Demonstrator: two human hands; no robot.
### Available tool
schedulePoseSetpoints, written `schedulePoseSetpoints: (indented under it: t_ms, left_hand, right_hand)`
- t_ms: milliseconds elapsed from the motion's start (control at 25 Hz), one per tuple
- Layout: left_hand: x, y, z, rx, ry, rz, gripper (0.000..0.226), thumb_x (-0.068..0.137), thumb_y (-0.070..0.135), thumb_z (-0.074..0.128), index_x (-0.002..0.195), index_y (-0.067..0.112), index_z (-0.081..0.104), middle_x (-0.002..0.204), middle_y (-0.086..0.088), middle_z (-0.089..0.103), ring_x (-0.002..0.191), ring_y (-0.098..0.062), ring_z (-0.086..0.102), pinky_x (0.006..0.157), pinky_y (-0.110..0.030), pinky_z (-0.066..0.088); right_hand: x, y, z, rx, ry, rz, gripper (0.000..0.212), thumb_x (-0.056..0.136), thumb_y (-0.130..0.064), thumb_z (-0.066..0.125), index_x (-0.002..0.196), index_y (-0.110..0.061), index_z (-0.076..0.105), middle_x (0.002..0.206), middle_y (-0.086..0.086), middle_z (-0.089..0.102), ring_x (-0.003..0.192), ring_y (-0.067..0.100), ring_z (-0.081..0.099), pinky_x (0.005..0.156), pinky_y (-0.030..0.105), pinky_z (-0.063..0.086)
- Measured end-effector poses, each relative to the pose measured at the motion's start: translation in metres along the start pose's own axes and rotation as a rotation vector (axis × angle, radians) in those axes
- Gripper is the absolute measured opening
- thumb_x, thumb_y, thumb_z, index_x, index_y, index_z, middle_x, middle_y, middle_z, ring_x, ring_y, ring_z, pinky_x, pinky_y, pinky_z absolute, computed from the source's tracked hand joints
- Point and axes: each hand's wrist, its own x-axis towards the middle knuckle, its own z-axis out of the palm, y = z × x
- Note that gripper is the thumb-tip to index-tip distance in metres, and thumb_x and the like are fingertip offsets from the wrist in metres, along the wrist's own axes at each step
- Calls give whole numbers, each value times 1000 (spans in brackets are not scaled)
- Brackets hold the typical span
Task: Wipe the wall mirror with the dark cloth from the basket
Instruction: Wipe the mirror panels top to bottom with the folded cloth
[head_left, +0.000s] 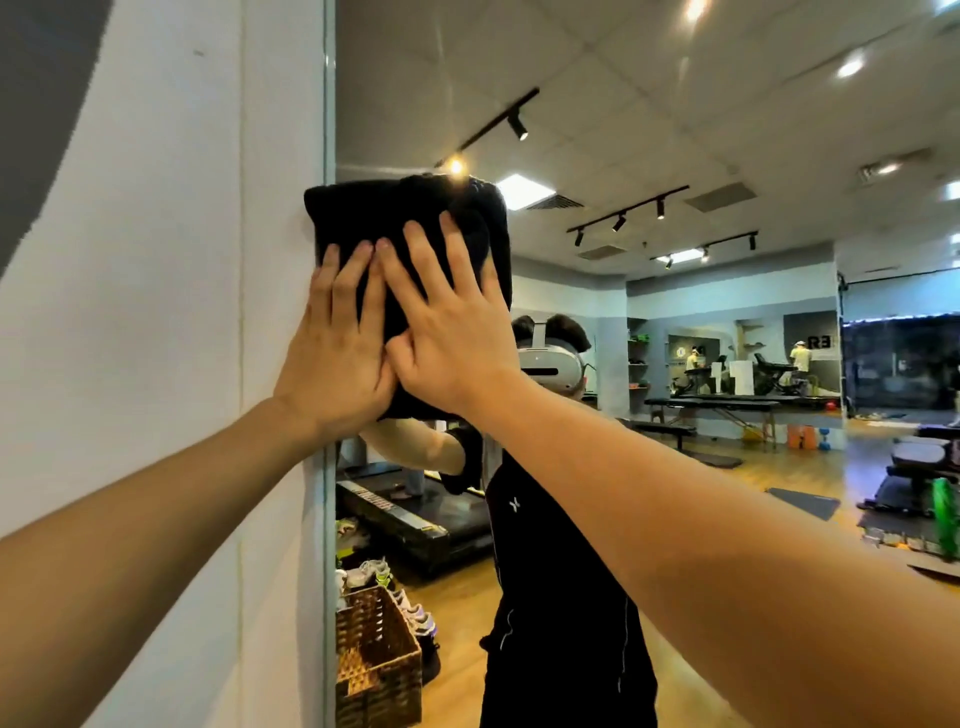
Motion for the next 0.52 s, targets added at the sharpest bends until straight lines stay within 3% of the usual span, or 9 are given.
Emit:
schedulePoseSetpoints:
  t_ms: [200, 520]
  left_hand:
    - [0, -5, 0, -7, 54, 38, 80, 97, 40, 42, 160, 3, 9, 165, -21, 13, 154, -39, 9, 126, -54, 16]
    - [-4, 2, -7, 9, -9, 3, 79, 97, 40, 38, 161, 4, 9, 165, -18, 10, 156, -32, 6, 125, -53, 19]
  right_hand:
    - [1, -3, 3, 1, 53, -3, 77, 89, -47, 38, 161, -20, 29, 167, 12, 25, 156, 39, 12, 120, 63, 19]
    - [-1, -1, 7, 37, 46, -31, 78, 94, -48, 37, 163, -16, 18, 169, 14, 15, 156, 40, 4, 123, 63, 5]
